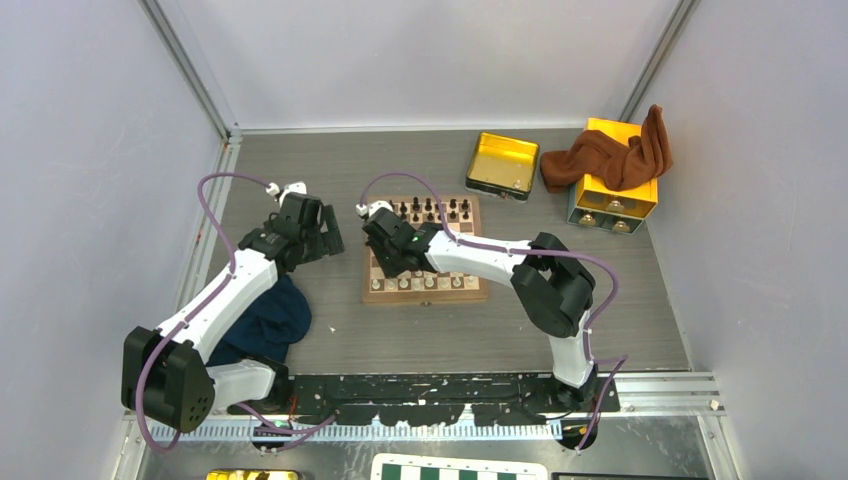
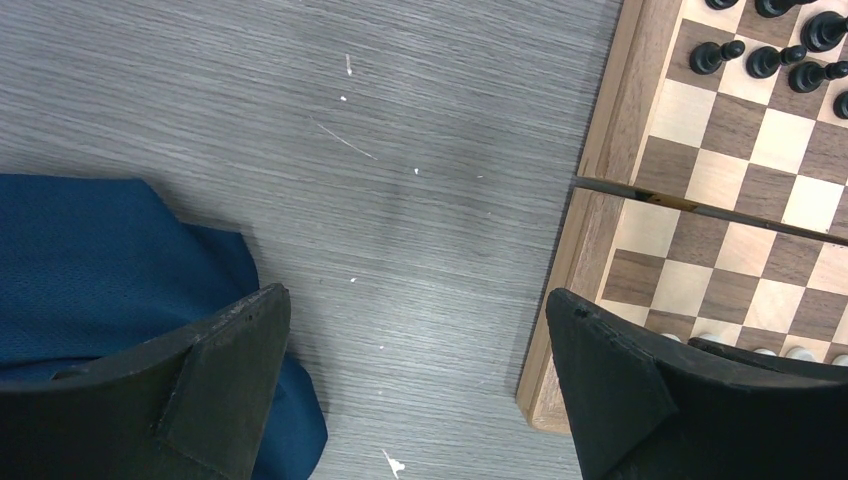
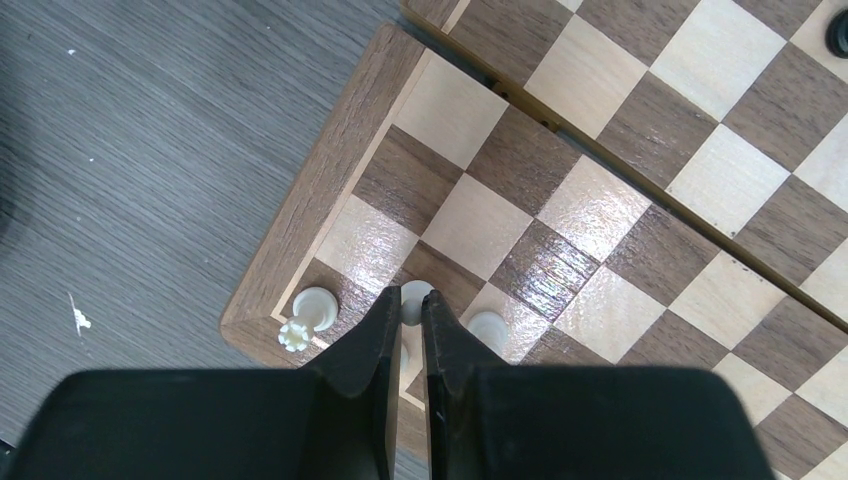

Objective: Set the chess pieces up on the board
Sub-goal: Place the chess piece on the chessboard, then pick up the chess piece from the storage box.

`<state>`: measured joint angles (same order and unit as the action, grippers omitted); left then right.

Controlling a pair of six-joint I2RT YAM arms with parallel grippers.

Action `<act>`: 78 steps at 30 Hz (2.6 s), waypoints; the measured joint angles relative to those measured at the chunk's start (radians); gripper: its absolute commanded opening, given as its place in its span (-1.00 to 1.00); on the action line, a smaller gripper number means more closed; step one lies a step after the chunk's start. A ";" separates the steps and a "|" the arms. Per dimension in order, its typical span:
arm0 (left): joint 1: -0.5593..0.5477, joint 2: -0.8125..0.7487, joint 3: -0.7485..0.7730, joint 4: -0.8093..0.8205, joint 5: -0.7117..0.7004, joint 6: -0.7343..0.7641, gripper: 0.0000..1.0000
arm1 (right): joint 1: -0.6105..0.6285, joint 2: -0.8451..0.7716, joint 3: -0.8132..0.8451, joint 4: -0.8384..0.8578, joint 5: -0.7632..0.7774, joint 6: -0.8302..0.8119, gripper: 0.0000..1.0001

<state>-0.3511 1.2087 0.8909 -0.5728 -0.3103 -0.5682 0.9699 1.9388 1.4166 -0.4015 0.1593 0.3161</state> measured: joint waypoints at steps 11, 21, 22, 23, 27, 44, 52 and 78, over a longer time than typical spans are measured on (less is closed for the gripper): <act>0.000 0.003 -0.002 0.004 0.000 0.000 0.99 | 0.000 0.006 0.000 0.011 0.015 -0.002 -0.98; 0.000 0.003 -0.005 0.007 0.001 0.000 0.99 | 0.000 0.008 -0.001 0.013 0.023 -0.004 -0.98; 0.000 0.003 -0.005 0.007 0.001 0.000 0.99 | 0.000 0.009 -0.002 0.013 0.023 -0.004 -0.98; 0.000 0.003 -0.005 0.007 0.001 0.000 0.99 | 0.000 0.009 -0.002 0.013 0.023 -0.003 -0.98; 0.000 0.003 -0.005 0.007 0.004 0.000 0.99 | 0.000 0.009 -0.006 0.014 0.023 -0.003 -0.97; 0.000 0.003 -0.005 0.007 0.016 -0.001 0.98 | 0.000 0.009 -0.020 0.021 0.024 0.000 -0.37; 0.000 0.003 -0.005 0.007 0.019 -0.004 0.98 | 0.000 0.009 -0.024 0.015 0.024 0.000 -0.34; 0.000 0.014 -0.005 0.007 0.027 -0.031 0.96 | -0.001 -0.050 0.048 -0.040 0.037 -0.038 -0.35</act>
<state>-0.3511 1.2224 0.8856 -0.5655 -0.2829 -0.5987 0.9691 1.8889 1.4651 -0.4412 0.1967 0.2783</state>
